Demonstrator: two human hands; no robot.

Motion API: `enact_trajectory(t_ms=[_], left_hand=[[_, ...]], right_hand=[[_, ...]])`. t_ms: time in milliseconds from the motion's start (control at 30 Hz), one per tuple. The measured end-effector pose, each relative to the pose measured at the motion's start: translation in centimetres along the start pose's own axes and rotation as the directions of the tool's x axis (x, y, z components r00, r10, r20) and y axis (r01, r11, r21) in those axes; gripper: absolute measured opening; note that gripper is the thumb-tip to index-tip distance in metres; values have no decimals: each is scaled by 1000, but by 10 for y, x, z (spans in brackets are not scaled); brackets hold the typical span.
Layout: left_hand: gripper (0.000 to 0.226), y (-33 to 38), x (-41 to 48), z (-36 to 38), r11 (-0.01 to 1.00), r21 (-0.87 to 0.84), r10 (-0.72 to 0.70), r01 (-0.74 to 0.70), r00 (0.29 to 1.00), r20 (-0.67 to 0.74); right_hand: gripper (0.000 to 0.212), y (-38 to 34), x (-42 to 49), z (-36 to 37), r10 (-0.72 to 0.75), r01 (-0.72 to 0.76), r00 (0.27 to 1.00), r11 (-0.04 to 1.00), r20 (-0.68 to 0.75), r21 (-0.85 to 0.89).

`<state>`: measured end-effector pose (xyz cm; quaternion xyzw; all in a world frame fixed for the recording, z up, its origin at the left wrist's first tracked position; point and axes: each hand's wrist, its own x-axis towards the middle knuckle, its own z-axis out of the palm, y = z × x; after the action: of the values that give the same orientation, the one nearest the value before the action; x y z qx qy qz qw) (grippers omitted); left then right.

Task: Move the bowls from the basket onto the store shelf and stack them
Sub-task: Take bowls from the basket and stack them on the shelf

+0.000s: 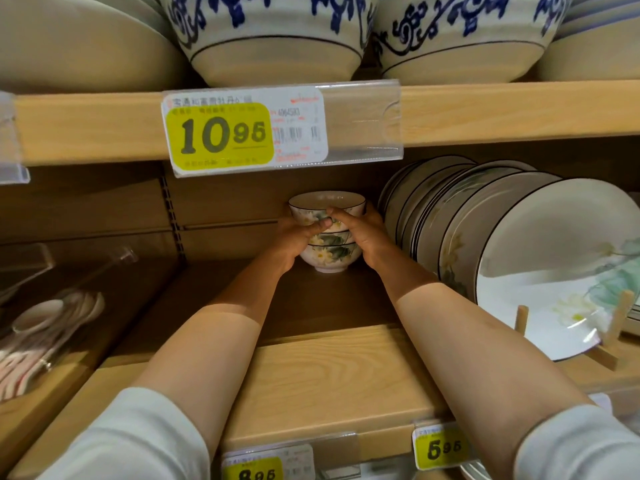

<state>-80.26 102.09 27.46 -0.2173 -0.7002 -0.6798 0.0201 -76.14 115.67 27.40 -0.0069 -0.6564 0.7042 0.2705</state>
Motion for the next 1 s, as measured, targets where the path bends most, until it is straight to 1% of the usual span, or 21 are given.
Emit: enact_trajectory(t_ms=[167, 267, 300, 367, 433, 600, 800, 933, 1000], left_hand=[[39, -11, 6, 0, 1000, 13, -4, 4, 1000, -8], [62, -14, 6, 1, 999, 34, -10, 11, 1000, -22], [64, -15, 6, 1, 999, 39, -13, 15, 999, -31], [62, -15, 6, 2, 999, 43, -20, 22, 999, -37], [56, -15, 7, 2, 999, 45, -27, 28, 999, -31], [53, -14, 7, 3, 997, 53, -50, 51, 999, -21], [65, -10, 3, 1, 997, 62, -37, 37, 999, -2], [57, -5, -1, 1, 996, 79, -48, 48, 999, 4], [64, -1, -3, 2, 994, 90, -56, 56, 998, -9]], right_hand=[[63, 10, 4, 0, 27, -27, 1000, 999, -2, -21], [62, 14, 6, -1, 3, -2, 1000, 999, 9, -38], [62, 14, 6, -1, -3, 3, 1000, 999, 16, -46], [67, 16, 6, -1, -6, 8, 1000, 997, 28, -71], [70, 16, 4, -2, -7, 11, 999, 995, 40, -98], [67, 16, 1, -1, -12, 21, 998, 988, 56, -154], [70, 12, -1, 2, 1, 9, 999, 979, 52, -203], [66, 9, -6, 3, 22, -9, 998, 974, 56, -225], [60, 6, -10, 4, 27, -15, 999, 972, 47, -234]])
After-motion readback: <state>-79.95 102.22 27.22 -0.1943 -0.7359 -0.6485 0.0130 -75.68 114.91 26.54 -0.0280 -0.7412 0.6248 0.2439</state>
